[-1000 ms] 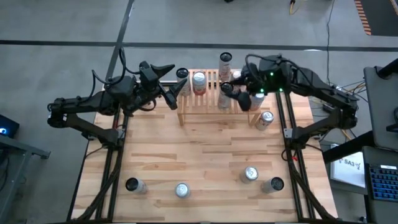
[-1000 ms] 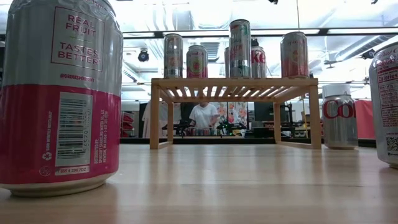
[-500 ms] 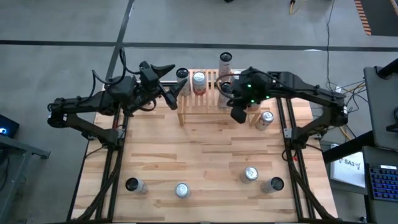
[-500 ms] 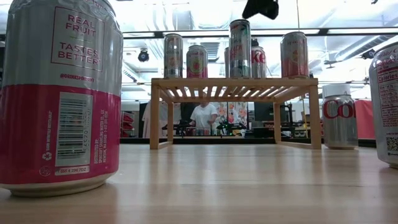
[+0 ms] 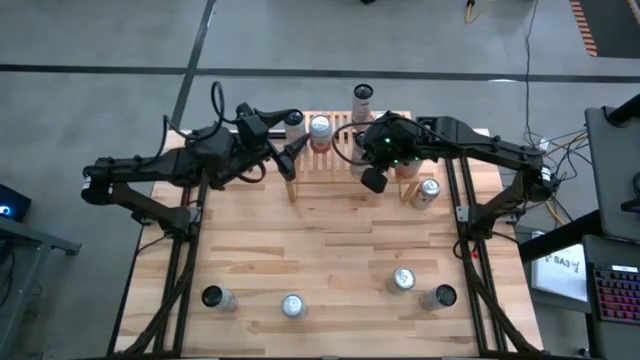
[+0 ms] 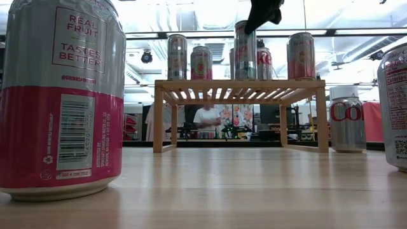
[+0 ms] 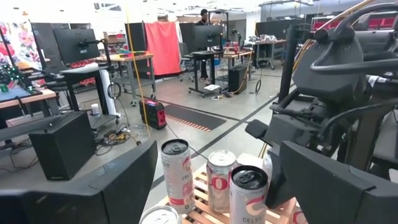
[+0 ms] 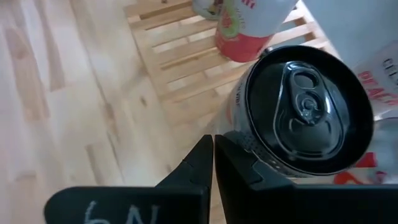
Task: Place canned beverage on shelf
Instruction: Put the left white soda can on the shelf aligned with the other white soda can
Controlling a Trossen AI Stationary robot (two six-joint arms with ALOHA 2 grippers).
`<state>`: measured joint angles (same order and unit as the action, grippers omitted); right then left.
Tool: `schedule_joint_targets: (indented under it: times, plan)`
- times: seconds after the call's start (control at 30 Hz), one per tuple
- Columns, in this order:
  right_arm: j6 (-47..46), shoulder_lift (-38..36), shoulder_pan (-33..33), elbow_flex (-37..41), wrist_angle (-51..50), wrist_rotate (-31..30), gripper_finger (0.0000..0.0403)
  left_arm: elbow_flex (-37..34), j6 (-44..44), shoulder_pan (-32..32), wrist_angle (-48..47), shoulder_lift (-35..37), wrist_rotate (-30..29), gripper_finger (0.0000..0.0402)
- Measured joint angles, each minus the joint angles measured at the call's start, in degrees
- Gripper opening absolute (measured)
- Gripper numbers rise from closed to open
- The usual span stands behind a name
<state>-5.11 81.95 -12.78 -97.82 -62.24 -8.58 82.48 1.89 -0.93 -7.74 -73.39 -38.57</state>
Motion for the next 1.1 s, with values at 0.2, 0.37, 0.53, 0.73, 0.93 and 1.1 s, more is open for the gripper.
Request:
schedule_joint_targets:
  times: [0.2,0.37,0.53,0.73,0.93,1.1]
  plan:
    - [3.63,0.08,-0.32,0.0,0.06,-1.99,0.0009,0.0,0.0,0.0,0.06,-0.19,0.0,0.0323]
    - [5.35,0.45,-1.51,0.0,0.2,-2.09,0.0009,0.0,0.0,0.0,0.01,-0.19,0.0,0.0323]
    - [8.83,0.68,-2.62,0.08,0.68,-2.12,0.0009,0.0,-0.02,0.0,-0.03,-0.19,0.0,0.0323]
    - [11.87,0.68,-4.11,0.28,1.62,-2.14,0.0009,0.0,-0.02,0.0,-0.05,-0.19,0.0,0.0323]
    - [15.06,0.68,-5.36,0.31,1.7,-2.14,0.0009,-0.02,-0.02,0.0,-0.09,-0.19,0.0,0.0323]
    - [16.83,0.68,-6.5,0.35,2.9,-2.16,0.0009,-0.01,-0.02,0.0,-0.16,-0.17,0.0,0.0323]
